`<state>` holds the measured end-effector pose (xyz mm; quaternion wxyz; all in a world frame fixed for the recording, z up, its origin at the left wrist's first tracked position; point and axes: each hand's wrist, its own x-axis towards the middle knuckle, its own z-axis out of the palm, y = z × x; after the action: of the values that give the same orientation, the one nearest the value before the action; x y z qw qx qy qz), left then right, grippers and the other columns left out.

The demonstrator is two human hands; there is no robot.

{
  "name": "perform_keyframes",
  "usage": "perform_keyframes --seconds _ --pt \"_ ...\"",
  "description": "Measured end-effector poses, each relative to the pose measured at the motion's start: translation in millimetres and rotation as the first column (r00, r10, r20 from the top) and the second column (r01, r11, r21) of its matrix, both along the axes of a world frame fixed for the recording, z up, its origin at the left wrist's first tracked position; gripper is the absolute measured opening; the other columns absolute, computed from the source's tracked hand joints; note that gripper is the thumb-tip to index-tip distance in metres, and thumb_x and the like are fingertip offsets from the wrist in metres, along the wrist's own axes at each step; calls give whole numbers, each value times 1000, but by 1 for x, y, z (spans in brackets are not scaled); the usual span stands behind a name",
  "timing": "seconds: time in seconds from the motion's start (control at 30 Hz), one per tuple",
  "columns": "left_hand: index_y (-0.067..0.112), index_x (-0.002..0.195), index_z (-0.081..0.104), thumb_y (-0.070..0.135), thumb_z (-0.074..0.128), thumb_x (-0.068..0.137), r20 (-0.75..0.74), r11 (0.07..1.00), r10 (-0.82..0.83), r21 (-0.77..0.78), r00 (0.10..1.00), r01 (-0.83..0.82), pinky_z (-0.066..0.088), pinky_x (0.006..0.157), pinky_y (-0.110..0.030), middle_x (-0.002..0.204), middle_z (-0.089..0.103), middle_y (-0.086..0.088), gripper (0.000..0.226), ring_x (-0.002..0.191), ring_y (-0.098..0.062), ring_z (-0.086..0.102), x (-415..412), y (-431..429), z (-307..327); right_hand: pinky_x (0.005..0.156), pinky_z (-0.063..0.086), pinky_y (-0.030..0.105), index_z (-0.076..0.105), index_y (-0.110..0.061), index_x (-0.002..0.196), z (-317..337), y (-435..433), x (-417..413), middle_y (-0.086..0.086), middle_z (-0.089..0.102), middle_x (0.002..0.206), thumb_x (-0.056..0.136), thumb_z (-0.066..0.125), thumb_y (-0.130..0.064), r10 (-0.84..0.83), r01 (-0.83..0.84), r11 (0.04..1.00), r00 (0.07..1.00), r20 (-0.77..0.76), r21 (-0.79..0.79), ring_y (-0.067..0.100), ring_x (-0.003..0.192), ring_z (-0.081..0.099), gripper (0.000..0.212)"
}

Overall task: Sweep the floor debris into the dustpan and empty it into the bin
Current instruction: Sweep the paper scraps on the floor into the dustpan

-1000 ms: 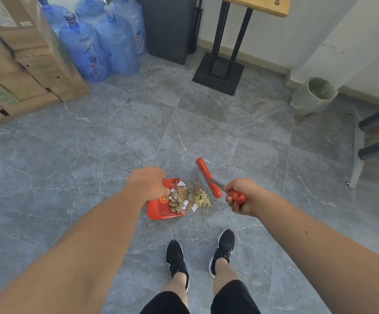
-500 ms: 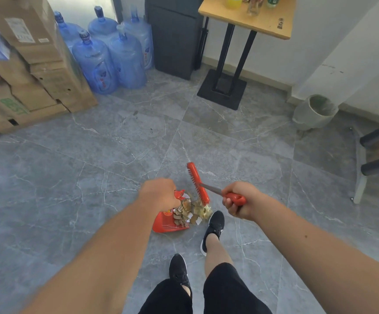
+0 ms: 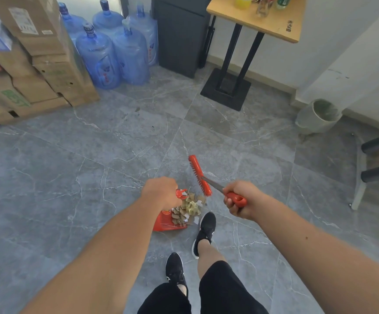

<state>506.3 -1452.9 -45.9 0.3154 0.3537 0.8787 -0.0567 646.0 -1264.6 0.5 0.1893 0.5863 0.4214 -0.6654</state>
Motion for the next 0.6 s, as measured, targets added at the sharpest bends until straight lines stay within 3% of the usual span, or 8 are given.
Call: perform_keyframes --seconds 0.37,0.6 --pt "23 74 59 53 66 76 -19 999 43 -1 999 -43 52 67 -32 79 62 4 31 78 -24 65 -12 -3 -18 37 29 13 45 -9 82 -42 6 15 6 37 55 90 50 -1 -10 6 999 996 92 34 13 40 46 13" --pt "24 82 67 50 63 79 -27 1000 4 -25 1000 -4 57 73 -35 78 63 4 27 77 -22 65 -12 0 -17 35 30 14 41 -10 81 -75 -15 37 3 34 39 89 47 -1 113 -114 993 979 171 -9 14 43 40 14"
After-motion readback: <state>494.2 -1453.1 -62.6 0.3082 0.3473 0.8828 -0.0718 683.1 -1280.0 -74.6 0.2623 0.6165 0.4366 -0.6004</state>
